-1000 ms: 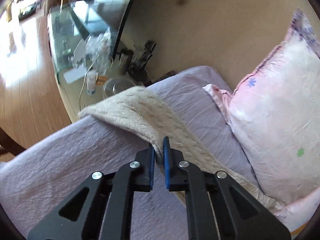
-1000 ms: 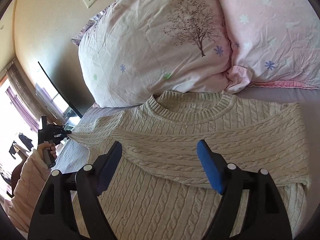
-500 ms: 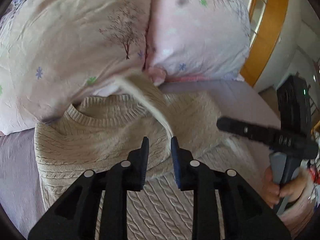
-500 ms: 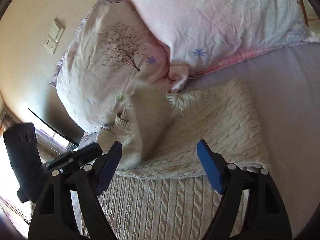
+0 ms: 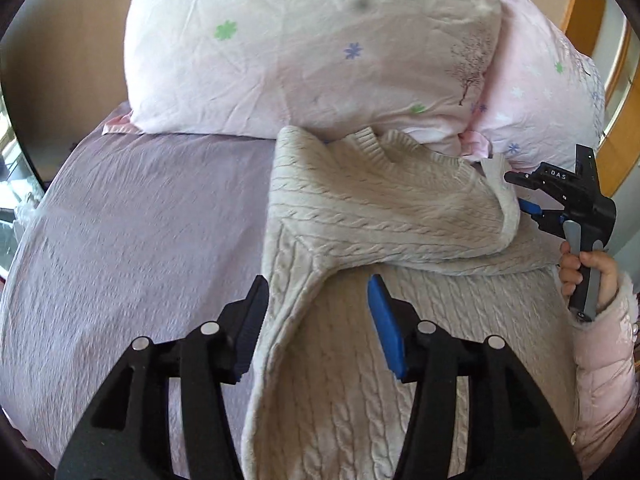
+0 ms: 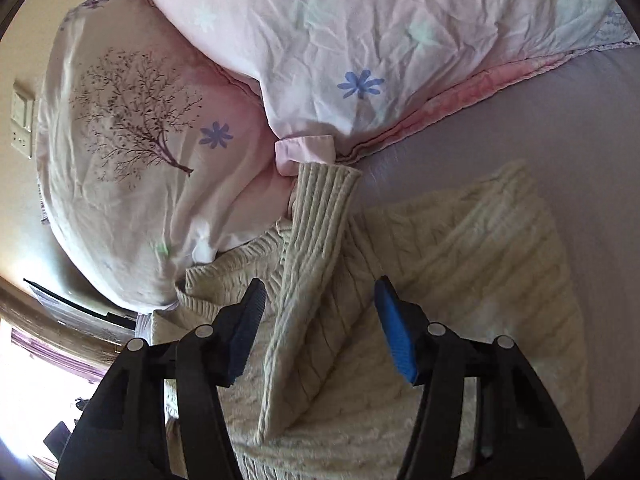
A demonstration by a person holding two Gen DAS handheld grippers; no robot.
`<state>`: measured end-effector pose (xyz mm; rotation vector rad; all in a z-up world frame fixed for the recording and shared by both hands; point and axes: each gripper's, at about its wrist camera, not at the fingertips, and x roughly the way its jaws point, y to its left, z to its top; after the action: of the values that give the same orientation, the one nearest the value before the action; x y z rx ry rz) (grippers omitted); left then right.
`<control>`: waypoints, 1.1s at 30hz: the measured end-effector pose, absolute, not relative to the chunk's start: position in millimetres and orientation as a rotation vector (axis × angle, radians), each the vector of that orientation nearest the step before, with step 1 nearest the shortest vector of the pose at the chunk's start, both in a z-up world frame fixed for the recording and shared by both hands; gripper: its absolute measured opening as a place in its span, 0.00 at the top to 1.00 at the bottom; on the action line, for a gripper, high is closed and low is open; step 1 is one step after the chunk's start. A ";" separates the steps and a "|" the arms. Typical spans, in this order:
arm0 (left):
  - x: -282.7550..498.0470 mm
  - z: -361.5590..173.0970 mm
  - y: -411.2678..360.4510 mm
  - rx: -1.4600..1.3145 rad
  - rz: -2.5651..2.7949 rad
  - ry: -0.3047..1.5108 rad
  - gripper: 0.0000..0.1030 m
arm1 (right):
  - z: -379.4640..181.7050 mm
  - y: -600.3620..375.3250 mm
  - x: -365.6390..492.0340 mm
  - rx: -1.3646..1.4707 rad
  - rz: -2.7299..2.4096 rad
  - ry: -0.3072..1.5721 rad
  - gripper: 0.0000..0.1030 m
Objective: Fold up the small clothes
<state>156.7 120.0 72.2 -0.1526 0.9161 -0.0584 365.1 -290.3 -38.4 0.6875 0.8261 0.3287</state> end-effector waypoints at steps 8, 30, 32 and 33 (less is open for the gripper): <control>132.5 61.8 141.0 -0.189 -0.088 0.923 0.40 | -36.5 -336.1 288.9 0.727 0.217 0.676 0.93; 0.7 6.8 142.9 -0.240 -0.205 0.990 0.76 | -104.0 -361.9 64.1 0.611 0.533 0.935 0.79; -5.3 6.2 144.4 -0.258 -0.208 0.998 0.82 | -105.3 -355.0 53.3 0.581 0.592 0.961 0.92; -7.7 6.0 143.2 -0.255 -0.210 1.004 0.85 | -104.7 -353.3 49.9 0.586 0.614 0.960 0.92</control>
<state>-7.7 143.2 6.0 -0.2546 1.0037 -0.2097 49.9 -353.3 -104.7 0.5865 0.9595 0.6135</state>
